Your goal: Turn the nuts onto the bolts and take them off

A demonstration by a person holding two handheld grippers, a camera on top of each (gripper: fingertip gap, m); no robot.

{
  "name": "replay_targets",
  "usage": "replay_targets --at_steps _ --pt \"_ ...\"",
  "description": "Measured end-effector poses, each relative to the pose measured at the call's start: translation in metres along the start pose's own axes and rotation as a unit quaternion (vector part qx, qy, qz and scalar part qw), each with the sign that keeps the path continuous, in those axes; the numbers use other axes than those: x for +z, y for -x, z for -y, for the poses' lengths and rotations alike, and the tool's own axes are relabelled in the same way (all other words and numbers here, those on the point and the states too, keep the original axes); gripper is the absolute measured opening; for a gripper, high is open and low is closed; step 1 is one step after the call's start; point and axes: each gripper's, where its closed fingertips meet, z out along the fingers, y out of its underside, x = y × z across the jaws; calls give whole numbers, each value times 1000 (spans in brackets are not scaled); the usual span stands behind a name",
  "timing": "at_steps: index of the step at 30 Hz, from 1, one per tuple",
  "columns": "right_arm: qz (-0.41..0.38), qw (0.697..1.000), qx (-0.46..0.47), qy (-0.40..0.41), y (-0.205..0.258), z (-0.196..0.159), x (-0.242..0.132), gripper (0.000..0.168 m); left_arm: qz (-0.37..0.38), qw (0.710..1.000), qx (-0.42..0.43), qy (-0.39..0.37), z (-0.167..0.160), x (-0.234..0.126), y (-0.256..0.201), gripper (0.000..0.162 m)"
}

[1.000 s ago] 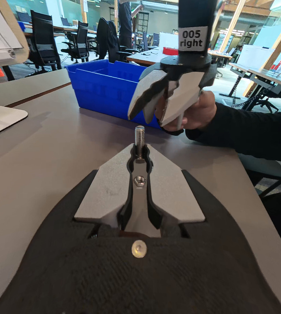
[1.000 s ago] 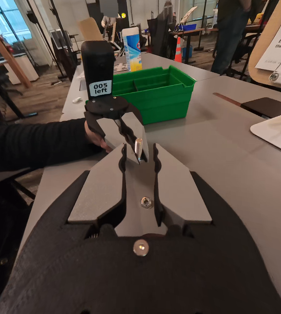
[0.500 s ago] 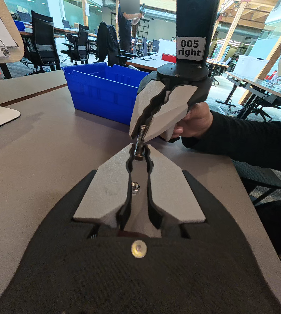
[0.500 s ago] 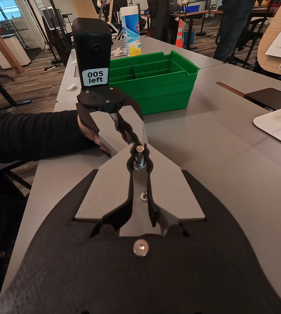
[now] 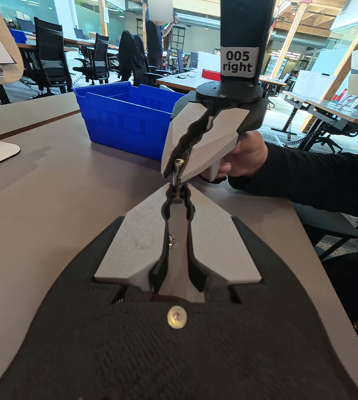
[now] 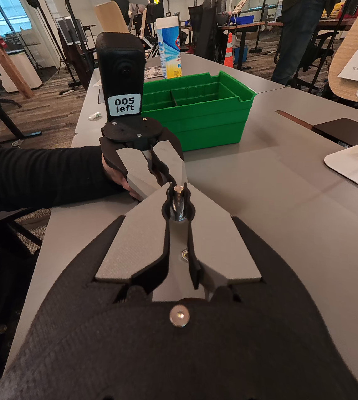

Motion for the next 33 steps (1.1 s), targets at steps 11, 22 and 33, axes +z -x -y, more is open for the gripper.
replay_targets --at_steps 11,22,33 --pt "-11 999 23 -39 -8 11 -8 24 18 1000 -10 10 -2 -5 10 7" --pt "5 978 20 210 -6 -76 4 30 80 996 -20 -24 9 -39 47 6" --pt "-32 958 -34 282 -16 -108 10 23 53 998 -21 -10 4 -36 40 6"
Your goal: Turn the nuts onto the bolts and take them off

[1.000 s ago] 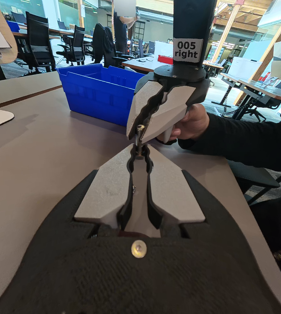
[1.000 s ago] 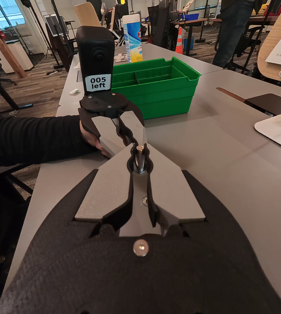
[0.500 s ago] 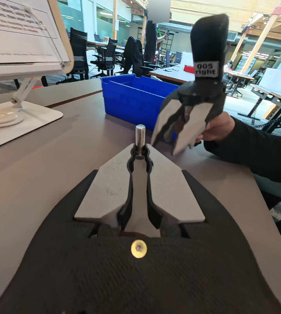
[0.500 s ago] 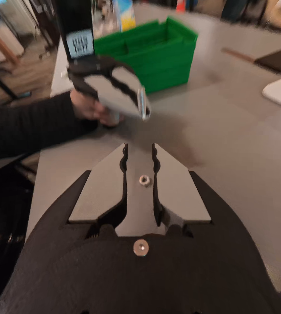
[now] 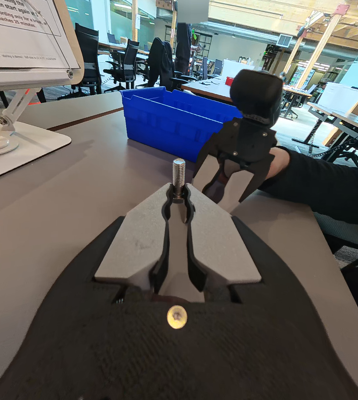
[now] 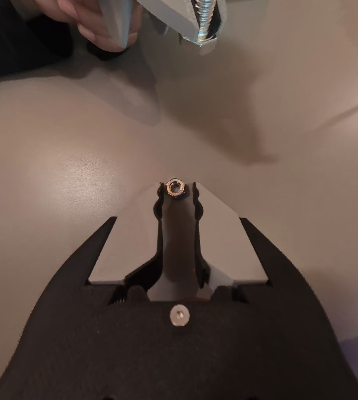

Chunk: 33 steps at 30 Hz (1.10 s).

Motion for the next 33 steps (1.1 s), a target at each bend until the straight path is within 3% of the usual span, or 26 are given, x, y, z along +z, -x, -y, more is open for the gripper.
replay_targets --at_steps 2,8,19,33 --pt "-1 1000 -5 -2 0 1 1 14 -5 1000 2 3 -2 1 -2 6" --pt "10 999 3 -31 6 13 -6 14 -29 999 18 11 -6 4 -11 7" --pt "-10 993 -20 -116 12 74 -91 14 -52 997 56 -2 -3 16 -32 7" --pt "-14 999 -44 -21 4 92 -79 14 -38 997 71 23 -9 23 -34 7"
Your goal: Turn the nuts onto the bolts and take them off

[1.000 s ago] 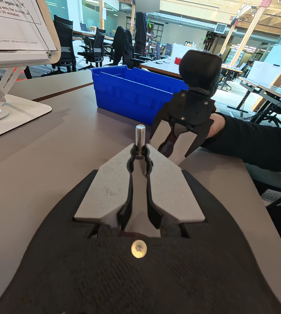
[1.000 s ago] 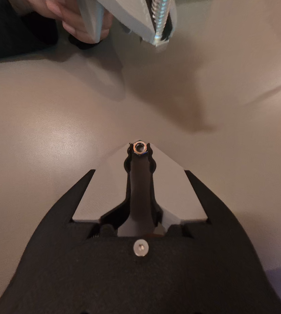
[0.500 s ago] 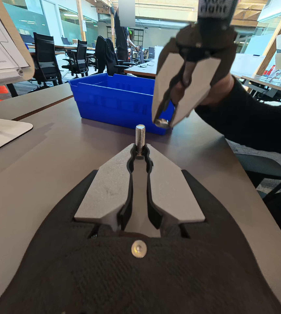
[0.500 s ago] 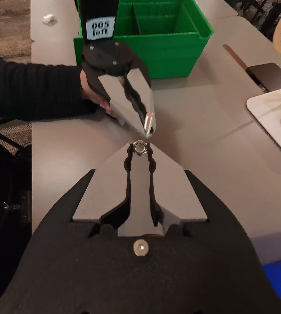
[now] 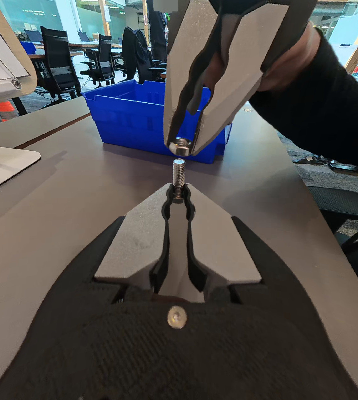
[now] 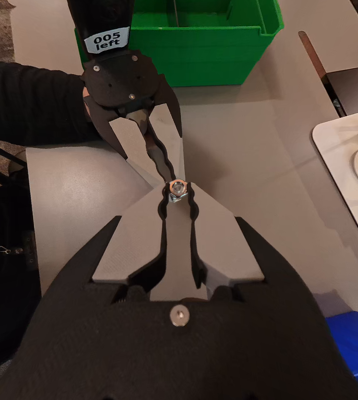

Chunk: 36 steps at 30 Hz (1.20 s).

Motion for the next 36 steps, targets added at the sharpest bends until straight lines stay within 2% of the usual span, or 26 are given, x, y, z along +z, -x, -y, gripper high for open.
replay_targets --at_steps 36 --pt "12 998 35 41 0 -1 10 14 20 1000 13 11 1 -1 2 7"
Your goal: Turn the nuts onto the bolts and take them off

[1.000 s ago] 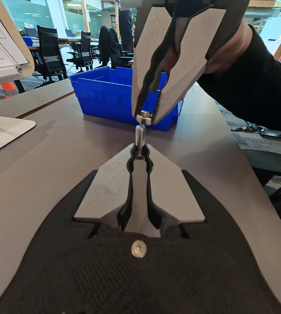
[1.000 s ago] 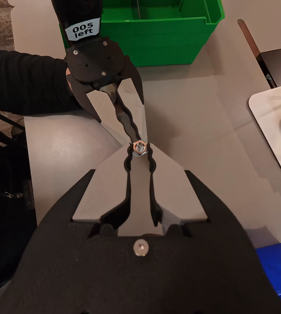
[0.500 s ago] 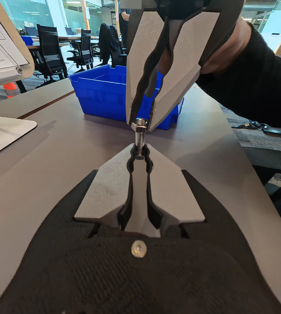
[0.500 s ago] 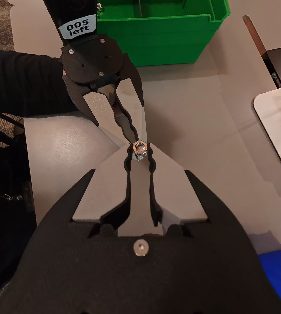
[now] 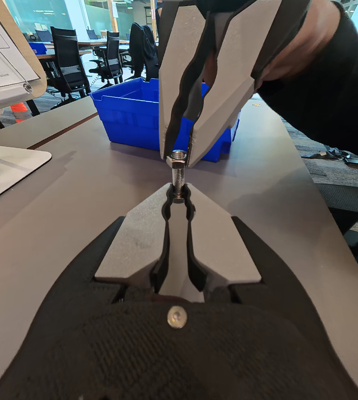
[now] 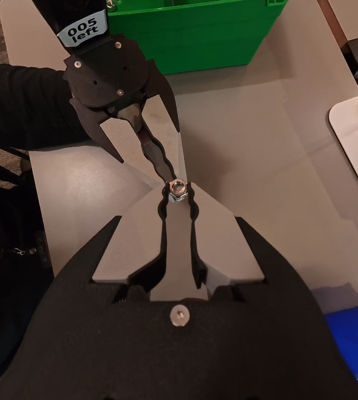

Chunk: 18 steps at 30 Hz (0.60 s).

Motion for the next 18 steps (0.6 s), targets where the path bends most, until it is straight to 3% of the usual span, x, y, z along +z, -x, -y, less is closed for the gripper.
replay_targets --at_steps 18 --pt "-51 996 67 15 -11 0 4 14 37 999 -9 5 -2 2 10 6"
